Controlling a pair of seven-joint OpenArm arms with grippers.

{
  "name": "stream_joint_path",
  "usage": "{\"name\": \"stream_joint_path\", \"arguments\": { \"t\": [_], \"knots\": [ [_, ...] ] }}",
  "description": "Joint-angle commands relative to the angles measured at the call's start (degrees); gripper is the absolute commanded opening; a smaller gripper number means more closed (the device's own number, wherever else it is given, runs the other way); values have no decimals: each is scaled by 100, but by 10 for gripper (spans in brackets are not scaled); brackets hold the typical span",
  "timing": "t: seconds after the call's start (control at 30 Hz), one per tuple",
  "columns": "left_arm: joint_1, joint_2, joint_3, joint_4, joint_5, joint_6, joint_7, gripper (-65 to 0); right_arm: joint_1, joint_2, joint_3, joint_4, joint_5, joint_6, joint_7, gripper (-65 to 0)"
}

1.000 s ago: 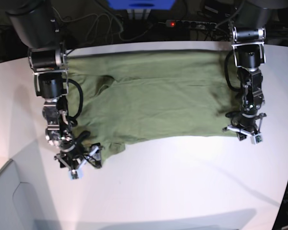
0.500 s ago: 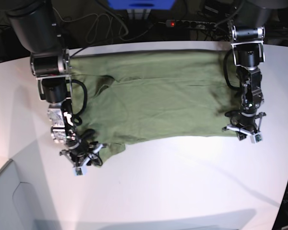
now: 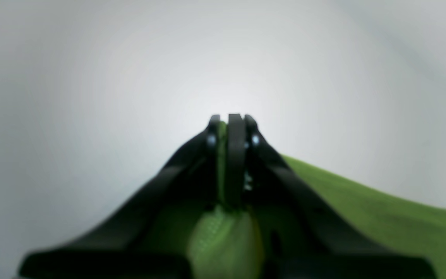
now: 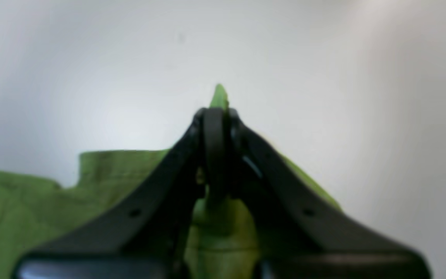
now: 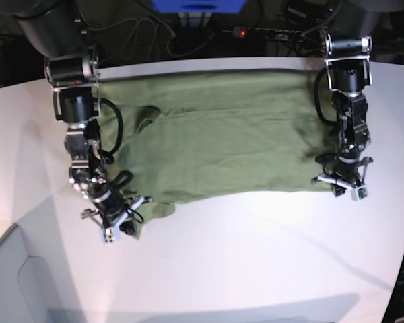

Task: Fold the T-shirt properly
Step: 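Lay the folded edge down and pull both grippers back toward the collar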

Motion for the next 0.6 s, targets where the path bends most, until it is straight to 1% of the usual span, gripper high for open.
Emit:
{"name": "stream_joint_path", "arguments": {
  "t": [0.0, 0.07, 0.17, 0.4, 0.47, 0.57],
  "knots": [
    [69, -45, -4, 79, 43, 32, 340, -650, 46, 52, 30, 287, 38, -1, 134, -649],
    [253, -45, -13, 466, 52, 32, 366, -650, -200, 60, 30, 682, 47, -10, 134, -649],
    [543, -36, -13, 1073, 78, 32, 375, -650, -411, 60, 82, 973, 47, -10, 134, -649],
    [1150, -45, -22, 2286, 52, 58, 375, -650, -1079, 60, 671, 1966, 29, -10, 116, -649],
    [1264, -45, -66, 2523, 52, 49, 375, -650, -1273, 60, 768, 2318, 29, -10, -95, -649],
    [1493, -1, -329, 2901, 78, 41, 375, -650, -1580, 60, 812, 2801, 29, -1, -297, -649]
  ]
}}
